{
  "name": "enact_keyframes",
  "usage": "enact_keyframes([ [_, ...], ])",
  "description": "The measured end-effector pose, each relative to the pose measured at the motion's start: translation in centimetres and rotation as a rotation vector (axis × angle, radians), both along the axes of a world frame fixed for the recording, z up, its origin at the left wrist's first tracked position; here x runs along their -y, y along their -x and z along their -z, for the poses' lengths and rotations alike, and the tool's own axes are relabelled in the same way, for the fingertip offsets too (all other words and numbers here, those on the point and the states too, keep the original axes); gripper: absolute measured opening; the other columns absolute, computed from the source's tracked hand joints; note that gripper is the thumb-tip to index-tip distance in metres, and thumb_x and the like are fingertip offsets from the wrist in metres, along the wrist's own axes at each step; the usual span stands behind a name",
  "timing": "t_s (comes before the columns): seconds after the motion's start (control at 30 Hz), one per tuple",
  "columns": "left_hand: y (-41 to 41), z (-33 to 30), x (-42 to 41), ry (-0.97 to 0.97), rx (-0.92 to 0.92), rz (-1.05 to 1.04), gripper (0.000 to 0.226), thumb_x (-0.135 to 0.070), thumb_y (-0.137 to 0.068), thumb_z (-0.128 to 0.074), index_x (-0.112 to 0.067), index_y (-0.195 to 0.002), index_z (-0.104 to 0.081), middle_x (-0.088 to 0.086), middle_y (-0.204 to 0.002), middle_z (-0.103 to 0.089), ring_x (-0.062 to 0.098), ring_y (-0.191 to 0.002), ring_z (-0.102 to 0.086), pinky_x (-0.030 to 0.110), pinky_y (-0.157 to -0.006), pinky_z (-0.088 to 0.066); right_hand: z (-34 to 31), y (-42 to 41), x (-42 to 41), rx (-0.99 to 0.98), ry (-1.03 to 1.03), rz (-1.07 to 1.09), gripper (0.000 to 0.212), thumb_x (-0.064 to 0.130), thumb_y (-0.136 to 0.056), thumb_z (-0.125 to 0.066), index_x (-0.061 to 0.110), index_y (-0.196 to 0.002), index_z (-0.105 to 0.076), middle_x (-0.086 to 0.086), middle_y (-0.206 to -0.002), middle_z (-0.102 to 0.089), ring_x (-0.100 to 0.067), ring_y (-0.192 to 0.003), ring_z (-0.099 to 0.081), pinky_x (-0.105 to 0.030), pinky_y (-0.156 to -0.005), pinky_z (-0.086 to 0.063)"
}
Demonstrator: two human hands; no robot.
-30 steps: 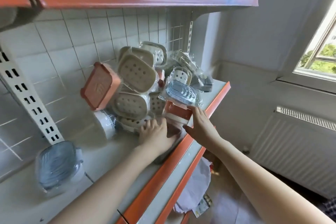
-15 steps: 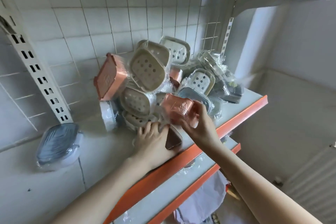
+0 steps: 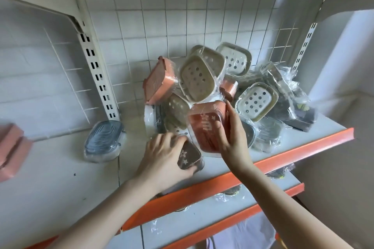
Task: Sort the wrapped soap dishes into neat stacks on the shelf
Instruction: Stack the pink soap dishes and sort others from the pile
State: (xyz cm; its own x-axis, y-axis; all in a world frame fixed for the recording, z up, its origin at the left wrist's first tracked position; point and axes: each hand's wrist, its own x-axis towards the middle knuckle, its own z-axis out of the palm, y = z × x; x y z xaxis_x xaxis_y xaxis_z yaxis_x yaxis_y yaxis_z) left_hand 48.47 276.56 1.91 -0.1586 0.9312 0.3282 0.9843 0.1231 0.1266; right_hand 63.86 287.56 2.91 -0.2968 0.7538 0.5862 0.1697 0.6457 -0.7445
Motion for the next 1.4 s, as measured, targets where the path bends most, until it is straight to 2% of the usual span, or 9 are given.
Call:
enact_keyframes([
  [0.07, 0.6, 0.0, 0.9, -0.051, 0.014, -0.021, 0.072, -0.071, -0.06, -0.048, -0.027, -0.117, -0.051, 0.003, -0.113, -0.055, 0.028, -0.104, -0.052, 0.043, -0.084, -0.046, -0.2, 0.4, 0.2, -0.022, -0.01, -0.022, 0.066, 0.046, -0.091, -0.041, 0.007, -0.144, -0.035, -0.002, -0.142, -0.047, -0.007, -0.131, -0.041, -0.022, -0.11, -0.031],
  [0.27, 3.5, -0.9, 3.7, -0.121, 0.043, -0.127, 0.071, -0.07, -0.063, -0.046, -0.024, -0.118, -0.053, 0.003, -0.111, -0.054, 0.029, -0.102, -0.053, 0.044, -0.08, -0.047, -0.1, 2.4, 1.0, 0.034, -0.031, -0.066, 0.06, 0.047, -0.087, -0.046, 0.012, -0.136, -0.048, 0.002, -0.11, -0.053, 0.0, -0.099, -0.05, -0.004, -0.088, -0.034],
  [0.43, 6.6, -1.1, 6.5, -0.026, 0.051, -0.333, 0.081, -0.077, -0.06, -0.035, -0.027, -0.121, -0.054, 0.0, -0.117, -0.055, 0.027, -0.11, -0.049, 0.044, -0.09, -0.04, 0.0, 5.4, 2.1, 0.175, 0.035, -0.244, 0.043, 0.047, -0.088, -0.048, 0.024, -0.124, -0.058, 0.006, -0.104, -0.059, -0.004, -0.09, -0.056, -0.023, -0.084, -0.045],
  [0.6, 9.1, -0.5, 9.0, 0.05, 0.002, -0.454, 0.083, -0.079, -0.057, -0.032, -0.029, -0.119, -0.056, -0.001, -0.118, -0.058, 0.029, -0.11, -0.049, 0.044, -0.087, -0.04, -0.1, 9.6, 3.4, 0.313, 0.159, -0.324, 0.035, 0.039, -0.094, -0.053, 0.016, -0.119, -0.061, -0.004, -0.105, -0.068, -0.019, -0.098, -0.063, -0.038, -0.088, -0.05],
  [0.73, 10.6, 0.3, 10.2, 0.079, -0.018, -0.511, 0.085, -0.083, -0.056, -0.03, -0.033, -0.12, -0.054, 0.0, -0.117, -0.057, 0.028, -0.111, -0.048, 0.043, -0.088, -0.039, -0.6, 12.1, 4.2, 0.51, 0.244, -0.339, 0.037, 0.038, -0.098, -0.046, 0.012, -0.121, -0.058, -0.011, -0.113, -0.067, -0.025, -0.105, -0.061, -0.025, -0.082, -0.044],
  [1.07, 12.7, 0.9, 12.4, 0.083, 0.001, -0.573, 0.081, -0.079, -0.061, -0.028, -0.025, -0.113, -0.059, 0.006, -0.105, -0.062, 0.033, -0.101, -0.055, 0.043, -0.079, -0.044, 1.1, 14.2, 6.3, 0.775, 0.3, -0.242, 0.037, 0.029, -0.096, -0.046, 0.014, -0.129, -0.049, -0.011, -0.121, -0.064, -0.028, -0.114, -0.057, -0.031, -0.087, -0.043],
  [1.23, 13.1, 0.3, 13.6, 0.278, 0.114, -0.516, 0.099, -0.082, -0.052, -0.009, -0.036, -0.139, -0.026, -0.001, -0.141, -0.036, 0.025, -0.127, -0.038, 0.042, -0.097, -0.036, 0.4, 13.7, 9.5, 0.918, 0.133, -0.267, 0.069, 0.059, -0.082, -0.049, 0.022, -0.139, -0.032, -0.004, -0.14, -0.041, -0.024, -0.126, -0.044, -0.038, -0.098, -0.041],
  [1.33, 13.8, 0.2, 14.4, 0.386, 0.128, -0.457, 0.093, -0.081, -0.064, -0.03, -0.039, -0.144, -0.008, -0.002, -0.147, -0.022, 0.026, -0.13, -0.033, 0.042, -0.099, -0.036, 0.4, 13.8, 11.2, 1.033, 0.025, -0.189, 0.08, 0.078, -0.074, -0.039, 0.029, -0.137, -0.029, 0.001, -0.141, -0.034, -0.026, -0.13, -0.037, -0.046, -0.1, -0.039],
  [1.4, 14.2, 0.4, 14.9, 0.397, 0.117, -0.442, 0.091, -0.075, -0.067, -0.037, -0.04, -0.145, -0.006, -0.002, -0.143, -0.025, 0.026, -0.127, -0.035, 0.041, -0.097, -0.038, 0.4, 14.3, 11.5, 1.025, 0.056, -0.155, 0.078, 0.079, -0.076, -0.042, 0.031, -0.135, -0.03, 0.001, -0.139, -0.035, -0.026, -0.128, -0.038, -0.046, -0.099, -0.039],
])
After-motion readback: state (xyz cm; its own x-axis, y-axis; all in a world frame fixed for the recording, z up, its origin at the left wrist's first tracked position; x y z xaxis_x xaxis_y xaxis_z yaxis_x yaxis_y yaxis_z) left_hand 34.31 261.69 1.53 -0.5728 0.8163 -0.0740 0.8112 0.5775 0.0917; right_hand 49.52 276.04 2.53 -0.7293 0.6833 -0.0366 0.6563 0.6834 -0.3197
